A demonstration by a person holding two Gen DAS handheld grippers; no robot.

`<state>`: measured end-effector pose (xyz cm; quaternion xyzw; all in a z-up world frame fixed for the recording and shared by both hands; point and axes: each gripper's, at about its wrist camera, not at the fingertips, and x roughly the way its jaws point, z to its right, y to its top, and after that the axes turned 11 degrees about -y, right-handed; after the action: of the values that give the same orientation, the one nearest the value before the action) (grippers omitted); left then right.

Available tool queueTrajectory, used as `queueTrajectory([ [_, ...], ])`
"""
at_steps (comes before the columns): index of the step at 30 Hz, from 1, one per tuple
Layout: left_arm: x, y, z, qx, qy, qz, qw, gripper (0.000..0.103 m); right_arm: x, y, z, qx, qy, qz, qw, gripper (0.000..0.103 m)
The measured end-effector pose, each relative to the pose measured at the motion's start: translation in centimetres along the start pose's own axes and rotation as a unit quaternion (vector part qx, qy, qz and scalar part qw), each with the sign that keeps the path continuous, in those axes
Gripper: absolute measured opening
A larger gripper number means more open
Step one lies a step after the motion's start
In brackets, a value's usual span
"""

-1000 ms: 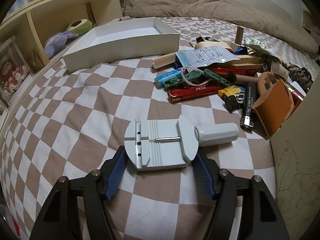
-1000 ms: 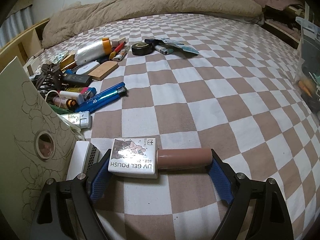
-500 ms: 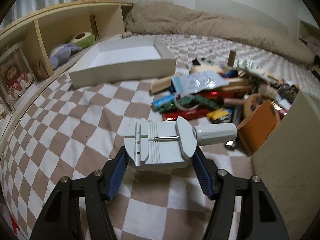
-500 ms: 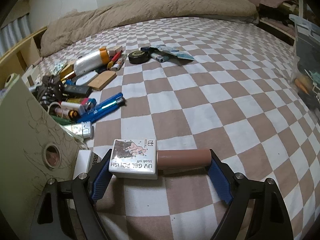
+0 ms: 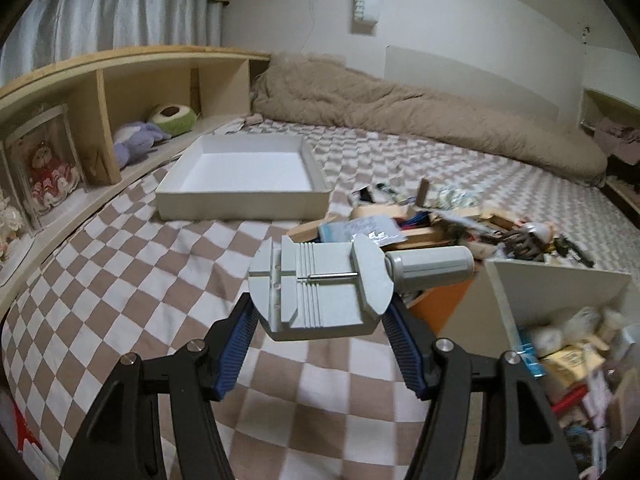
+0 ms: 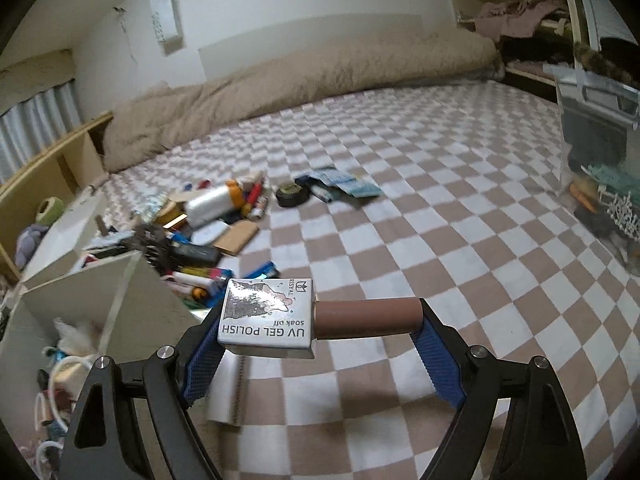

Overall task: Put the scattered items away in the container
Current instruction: 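Carry the grey clip tool and gel polish over the white storage box with both tools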

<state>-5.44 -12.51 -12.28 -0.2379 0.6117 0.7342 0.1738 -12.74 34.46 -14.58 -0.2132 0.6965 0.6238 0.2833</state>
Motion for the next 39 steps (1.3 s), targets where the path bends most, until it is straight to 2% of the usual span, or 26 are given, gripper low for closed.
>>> queueTrajectory([
  [8,-2.7,1.3,3.0,0.019,-0.024,0.011,0.9995,0.064,-4.2,0.3,-1.9,-0.022,0.022,0.047,0.998,0.087],
  [17,-6.3,0.8,6.3,0.051,-0.040,0.020,0.9977,0.064,-8.0,-0.5,-4.8,-0.055,0.055,0.065,0.995,0.087],
  [28,-9.5,-0.4,10.2,0.087,-0.090,0.018,0.9920,0.064,-12.1,-2.8,-8.6,-0.113,0.081,0.045,0.989,0.087],
  [39,-10.6,-2.5,12.9,0.099,-0.125,-0.007,0.9872,0.064,-12.8,-5.3,-9.7,-0.116,0.101,0.006,0.988,0.087],
])
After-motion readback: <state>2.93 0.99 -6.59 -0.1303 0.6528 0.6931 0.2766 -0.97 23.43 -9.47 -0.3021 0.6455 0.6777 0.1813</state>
